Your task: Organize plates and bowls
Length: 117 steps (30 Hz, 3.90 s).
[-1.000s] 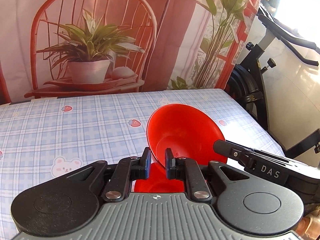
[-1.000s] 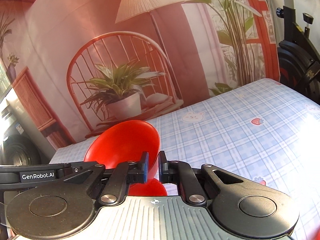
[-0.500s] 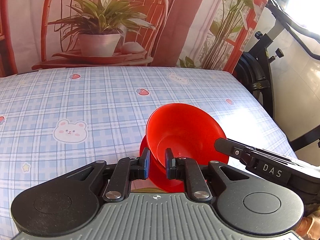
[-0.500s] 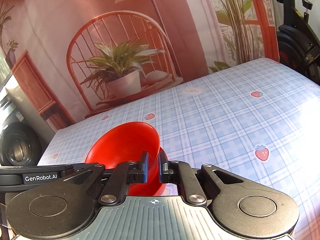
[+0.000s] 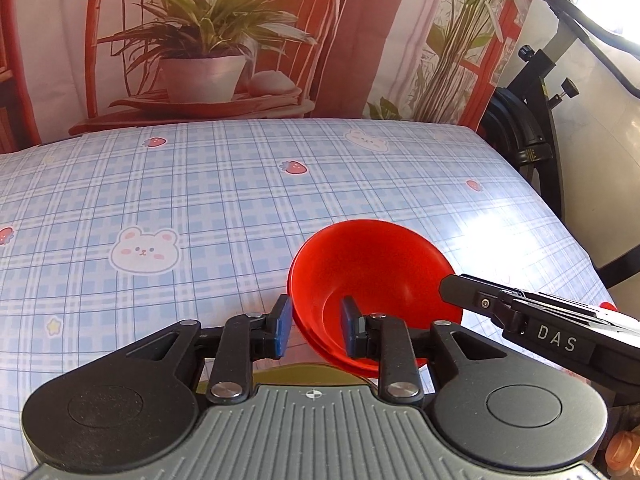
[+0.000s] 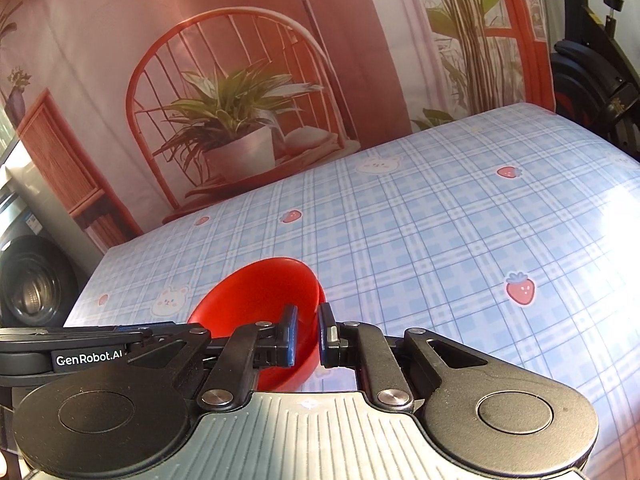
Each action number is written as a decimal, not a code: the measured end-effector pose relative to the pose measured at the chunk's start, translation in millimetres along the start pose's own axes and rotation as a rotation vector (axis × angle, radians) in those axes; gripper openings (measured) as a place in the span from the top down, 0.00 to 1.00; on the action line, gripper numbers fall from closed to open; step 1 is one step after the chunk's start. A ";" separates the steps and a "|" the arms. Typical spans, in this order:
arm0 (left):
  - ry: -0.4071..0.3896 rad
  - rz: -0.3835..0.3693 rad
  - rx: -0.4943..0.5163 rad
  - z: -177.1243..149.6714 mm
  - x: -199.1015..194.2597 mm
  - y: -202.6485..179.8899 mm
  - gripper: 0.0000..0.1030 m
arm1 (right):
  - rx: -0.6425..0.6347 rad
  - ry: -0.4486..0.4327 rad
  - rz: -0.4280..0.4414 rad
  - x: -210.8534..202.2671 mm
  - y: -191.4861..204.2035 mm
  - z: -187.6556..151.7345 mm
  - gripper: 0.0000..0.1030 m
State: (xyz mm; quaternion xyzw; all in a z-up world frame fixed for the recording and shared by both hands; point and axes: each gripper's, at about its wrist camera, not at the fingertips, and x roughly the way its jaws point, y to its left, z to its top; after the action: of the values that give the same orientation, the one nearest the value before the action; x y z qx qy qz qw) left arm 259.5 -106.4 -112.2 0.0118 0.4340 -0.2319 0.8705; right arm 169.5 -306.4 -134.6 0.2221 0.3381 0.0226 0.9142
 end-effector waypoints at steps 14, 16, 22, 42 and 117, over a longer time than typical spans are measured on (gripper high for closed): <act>-0.120 0.020 -0.015 7.1 -40.2 -26.0 0.60 | -0.070 -0.155 -0.080 -39.6 -4.5 6.6 0.84; -0.133 0.009 0.004 6.5 -46.0 -38.1 0.60 | -0.072 -0.178 -0.090 -47.7 -7.9 6.9 0.82; -0.159 -0.014 0.054 2.3 -53.8 -73.6 0.59 | -0.059 -0.254 -0.135 -79.4 -27.7 5.3 0.81; -0.053 -0.217 0.274 -27.4 5.6 -210.6 0.56 | 0.125 -0.319 -0.432 -172.2 -161.1 -56.2 0.81; -0.144 -0.096 -0.019 12.3 -57.3 5.7 0.80 | -0.129 -0.161 -0.058 -17.5 50.9 25.3 0.92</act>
State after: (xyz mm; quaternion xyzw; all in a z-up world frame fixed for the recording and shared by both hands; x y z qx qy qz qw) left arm 241.6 -81.4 -61.9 -0.0339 0.3723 -0.2696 0.8874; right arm 177.5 -273.8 -85.5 0.1542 0.2677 0.0000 0.9511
